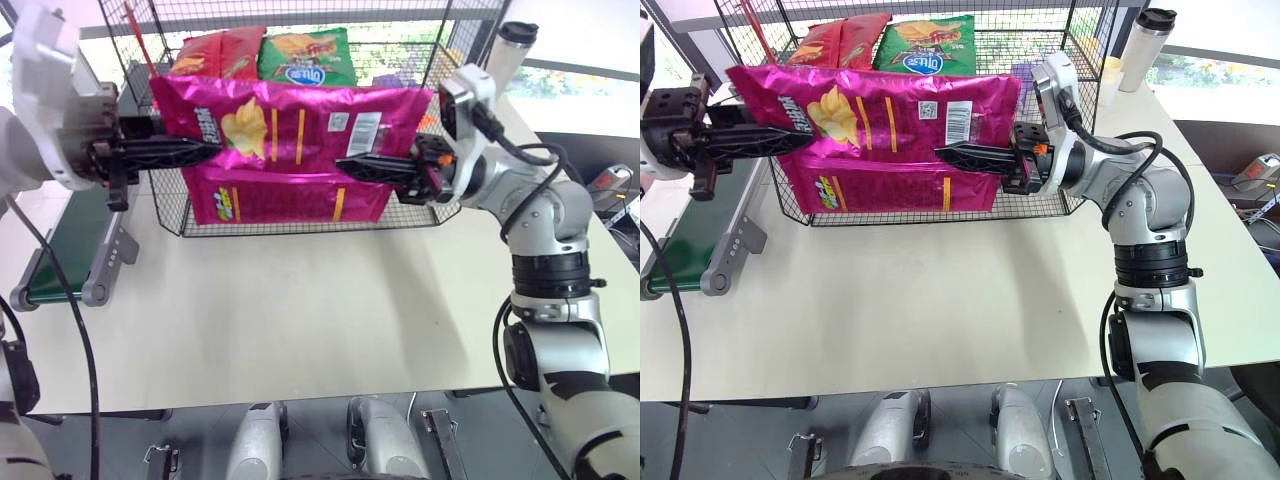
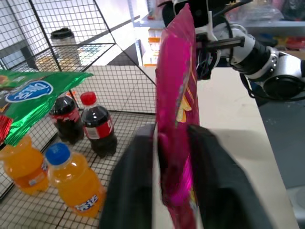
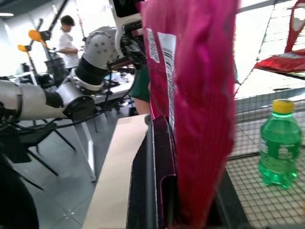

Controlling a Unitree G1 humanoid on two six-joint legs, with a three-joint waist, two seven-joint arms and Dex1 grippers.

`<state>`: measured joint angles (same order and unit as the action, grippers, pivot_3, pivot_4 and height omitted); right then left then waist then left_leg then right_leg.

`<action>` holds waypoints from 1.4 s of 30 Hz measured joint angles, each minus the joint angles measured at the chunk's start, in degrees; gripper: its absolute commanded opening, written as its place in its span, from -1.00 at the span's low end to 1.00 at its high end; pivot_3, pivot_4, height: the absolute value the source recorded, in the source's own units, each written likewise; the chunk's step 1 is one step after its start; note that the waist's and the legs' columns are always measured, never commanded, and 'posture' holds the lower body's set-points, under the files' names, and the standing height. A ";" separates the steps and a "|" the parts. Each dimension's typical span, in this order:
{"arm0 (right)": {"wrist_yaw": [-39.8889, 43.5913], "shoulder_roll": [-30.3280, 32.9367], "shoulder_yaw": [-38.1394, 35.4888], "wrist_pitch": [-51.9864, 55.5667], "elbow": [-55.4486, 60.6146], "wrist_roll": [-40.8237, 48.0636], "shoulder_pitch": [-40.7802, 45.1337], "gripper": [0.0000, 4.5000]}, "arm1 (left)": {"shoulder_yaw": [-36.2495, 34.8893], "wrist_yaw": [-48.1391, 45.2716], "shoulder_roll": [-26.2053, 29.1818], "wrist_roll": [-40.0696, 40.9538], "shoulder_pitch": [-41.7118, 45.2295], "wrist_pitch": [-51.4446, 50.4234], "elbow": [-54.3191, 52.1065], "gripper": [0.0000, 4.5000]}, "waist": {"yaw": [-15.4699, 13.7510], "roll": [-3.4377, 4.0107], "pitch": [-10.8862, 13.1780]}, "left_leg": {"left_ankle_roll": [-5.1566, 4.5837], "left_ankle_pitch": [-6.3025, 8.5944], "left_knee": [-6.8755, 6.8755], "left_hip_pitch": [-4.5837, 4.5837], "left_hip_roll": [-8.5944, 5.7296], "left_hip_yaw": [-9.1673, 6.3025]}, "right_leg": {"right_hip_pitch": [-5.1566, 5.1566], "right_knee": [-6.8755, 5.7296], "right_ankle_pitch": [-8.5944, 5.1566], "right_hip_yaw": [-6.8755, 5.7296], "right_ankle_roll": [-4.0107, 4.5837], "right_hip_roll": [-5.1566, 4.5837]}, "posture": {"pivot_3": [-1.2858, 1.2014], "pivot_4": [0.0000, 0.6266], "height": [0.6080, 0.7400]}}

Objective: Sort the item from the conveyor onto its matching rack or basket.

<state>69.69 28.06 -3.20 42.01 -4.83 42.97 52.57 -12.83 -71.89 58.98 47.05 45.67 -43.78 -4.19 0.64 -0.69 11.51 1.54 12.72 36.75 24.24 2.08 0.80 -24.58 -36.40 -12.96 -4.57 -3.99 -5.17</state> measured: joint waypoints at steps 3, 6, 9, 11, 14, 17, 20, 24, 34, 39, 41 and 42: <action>-1.78 0.56 -0.98 0.02 1.01 0.11 -0.12 -1.00 | -0.42 0.95 -0.03 0.59 -1.29 -1.02 0.14 0.68 | -0.02 0.00 0.00 | 0.00 0.00 0.01 0.00 0.01 0.00 | 0.00 -0.01 0.00 0.00 0.00 0.00 | 0.03 -0.52 1.00; -3.58 1.96 -2.44 0.41 3.40 0.70 -0.96 -1.00 | -1.89 2.68 -0.74 0.49 -2.51 -0.58 0.36 0.99 | -0.12 0.00 0.00 | 0.00 0.00 0.04 0.04 0.01 -0.01 | 0.00 -0.01 0.00 -0.01 -0.01 -0.01 | 0.03 -0.52 1.00; -6.89 5.89 -5.87 2.10 8.67 1.93 -4.33 -1.00 | -4.12 5.03 -0.66 -0.99 -5.82 0.67 1.35 0.99 | -0.23 0.00 0.00 | -0.01 0.01 0.06 0.05 0.00 -0.01 | 0.00 0.00 0.00 0.00 -0.01 -0.02 | 0.03 -0.52 1.00; -9.34 9.49 -9.49 3.31 11.55 2.62 -6.63 -1.00 | -5.70 6.51 -0.54 -2.03 -8.57 0.89 2.27 0.99 | -0.29 0.00 0.00 | -0.01 0.01 0.08 0.08 0.00 -0.01 | -0.02 0.01 0.00 -0.01 -0.02 -0.02 | 0.03 -0.52 1.00; -12.69 15.39 -15.65 3.91 15.55 3.25 -9.44 -1.00 | -8.09 9.08 -1.00 -1.82 -11.36 0.37 1.67 0.99 | -0.41 0.00 0.00 | -0.01 0.02 0.12 0.11 0.01 -0.01 | -0.03 0.03 0.00 -0.01 -0.02 -0.02 | 0.03 -0.52 1.00; -15.95 18.76 -19.74 3.28 16.93 3.21 -9.02 -1.00 | -9.32 12.39 -2.61 -0.14 -11.60 -0.57 -1.07 0.99 | -0.33 0.00 0.00 | -0.01 0.02 0.18 0.09 0.03 0.00 | -0.01 0.04 0.01 0.00 0.00 -0.03 | 0.03 -0.52 1.00; -22.18 19.30 -20.62 -0.33 16.98 0.21 -6.00 -1.00 | -9.43 16.63 -5.77 1.91 -11.46 -2.23 -4.45 0.99 | -0.14 0.01 0.00 | -0.01 0.02 0.22 0.08 0.03 0.01 | 0.00 0.03 0.03 0.01 0.03 -0.02 | 0.03 -0.52 1.00; -31.51 19.26 -16.60 -11.48 16.39 -12.90 -3.45 -1.00 | -8.25 21.15 -9.08 2.38 -11.03 -2.86 -7.15 0.99 | 0.00 0.01 -0.01 | -0.01 0.02 0.21 0.08 0.03 0.03 | 0.00 0.03 0.04 0.04 0.01 -0.02 | 0.03 -0.52 1.00; -42.98 14.77 6.19 -43.35 -4.97 -47.04 3.68 -1.00 | -6.76 25.83 -12.66 2.64 -12.43 -2.99 -10.33 0.99 | 0.06 0.00 0.00 | -0.02 0.02 0.22 0.17 0.02 0.16 | -0.13 0.05 0.09 0.21 -0.09 -0.01 | 0.03 -0.52 1.00; -47.38 14.74 11.69 -50.64 -12.51 -58.69 7.87 -1.00 | -8.43 28.40 -13.74 3.82 -15.55 -2.98 -13.00 0.99 | 0.02 -0.01 0.00 | -0.02 0.02 0.24 0.18 0.01 0.21 | -0.12 0.10 0.12 0.27 -0.12 -0.01 | 0.03 -0.52 1.00; -49.96 15.01 14.08 -52.95 -15.45 -64.06 8.86 -1.00 | -8.77 29.20 -14.15 4.37 -16.43 -2.98 -13.75 0.99 | 0.01 0.00 0.00 | -0.02 0.02 0.25 0.17 0.00 0.22 | -0.13 0.10 0.12 0.31 -0.11 -0.01 | 0.03 -0.52 1.00; -51.41 15.44 15.35 -53.86 -16.42 -66.87 9.32 -1.00 | -8.80 29.58 -14.33 4.59 -16.62 -2.95 -14.05 0.99 | 0.01 0.00 0.00 | -0.02 0.02 0.25 0.18 0.00 0.23 | -0.13 0.10 0.12 0.31 -0.11 -0.01 | 0.03 -0.52 1.00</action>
<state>18.27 43.50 12.14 -11.85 -21.25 -23.90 61.89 -21.63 -42.32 44.65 51.64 29.05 -46.72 -18.24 0.65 -0.70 11.51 1.52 12.73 37.00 24.42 2.09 1.02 -24.71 -36.30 -12.84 -4.26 -4.11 -5.18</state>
